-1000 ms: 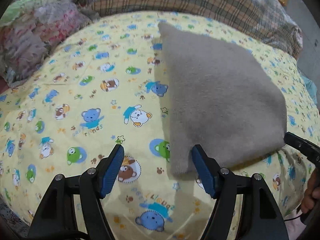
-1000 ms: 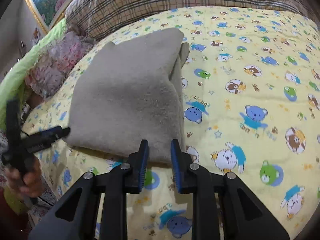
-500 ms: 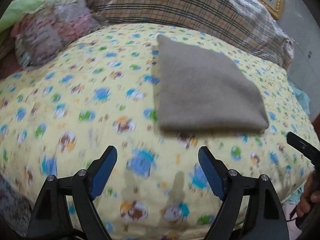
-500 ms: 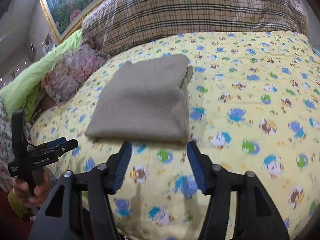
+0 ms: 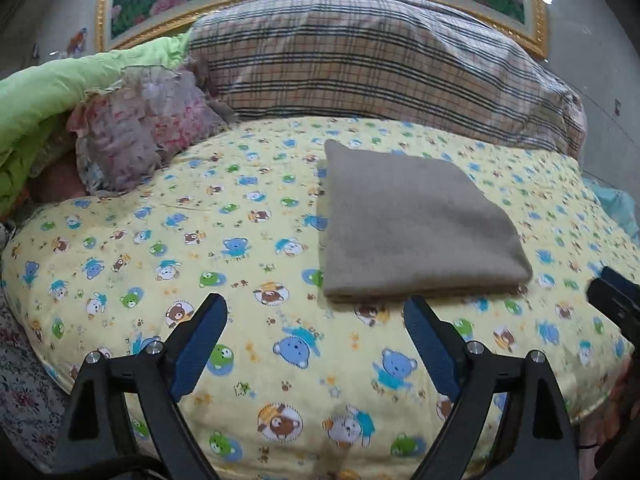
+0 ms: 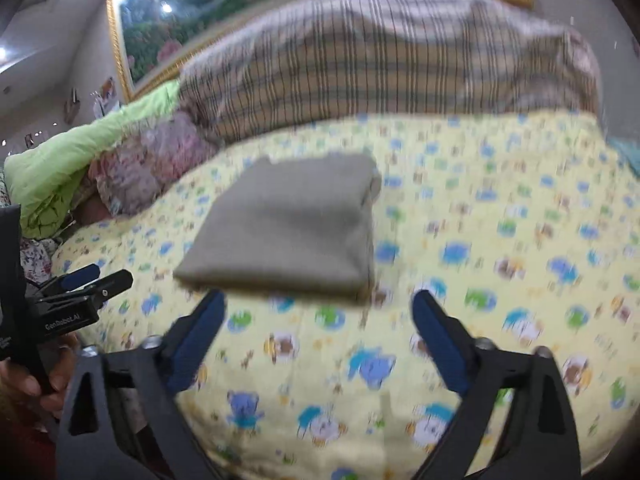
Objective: Fold small clothes
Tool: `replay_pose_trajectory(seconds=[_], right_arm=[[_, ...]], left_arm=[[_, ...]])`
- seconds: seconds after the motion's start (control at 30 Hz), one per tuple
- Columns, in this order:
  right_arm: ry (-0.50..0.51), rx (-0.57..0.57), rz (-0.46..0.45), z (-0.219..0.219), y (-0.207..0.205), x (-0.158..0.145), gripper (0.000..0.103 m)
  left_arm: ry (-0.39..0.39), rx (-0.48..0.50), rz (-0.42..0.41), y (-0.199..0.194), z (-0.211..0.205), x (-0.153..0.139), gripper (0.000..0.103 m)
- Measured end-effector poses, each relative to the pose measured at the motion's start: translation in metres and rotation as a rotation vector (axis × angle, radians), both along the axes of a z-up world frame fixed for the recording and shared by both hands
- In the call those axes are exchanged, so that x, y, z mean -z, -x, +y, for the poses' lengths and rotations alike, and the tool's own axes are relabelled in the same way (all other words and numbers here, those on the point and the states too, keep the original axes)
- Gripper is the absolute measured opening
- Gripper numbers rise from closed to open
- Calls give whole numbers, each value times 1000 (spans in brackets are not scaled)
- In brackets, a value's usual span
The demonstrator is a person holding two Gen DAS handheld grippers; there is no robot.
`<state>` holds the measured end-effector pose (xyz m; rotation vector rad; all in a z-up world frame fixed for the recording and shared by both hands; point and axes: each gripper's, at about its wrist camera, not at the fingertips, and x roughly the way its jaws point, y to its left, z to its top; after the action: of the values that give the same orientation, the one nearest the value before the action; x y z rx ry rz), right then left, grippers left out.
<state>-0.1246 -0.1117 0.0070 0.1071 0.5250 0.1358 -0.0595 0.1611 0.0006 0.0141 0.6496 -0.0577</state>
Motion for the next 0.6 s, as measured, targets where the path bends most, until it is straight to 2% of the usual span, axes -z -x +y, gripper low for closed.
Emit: replay_pose_trajectory(seconds=[0.1,0.17,0.4,0.6], right_arm=[[48,-11,-44,5,-1,1,103],[65,-27,-7,9,-6,9,103],[-22,-25,86,9,-17,31,103],[-41,-19,114,14,-28,34,103]], left_arm=[[-18,-24,18,-4,-1,11,92],[-46,-27,33,-2,-2,20,92],[-88,39,79,-7,-15,30,92],[-84,23,100,-19,-19,31,92]])
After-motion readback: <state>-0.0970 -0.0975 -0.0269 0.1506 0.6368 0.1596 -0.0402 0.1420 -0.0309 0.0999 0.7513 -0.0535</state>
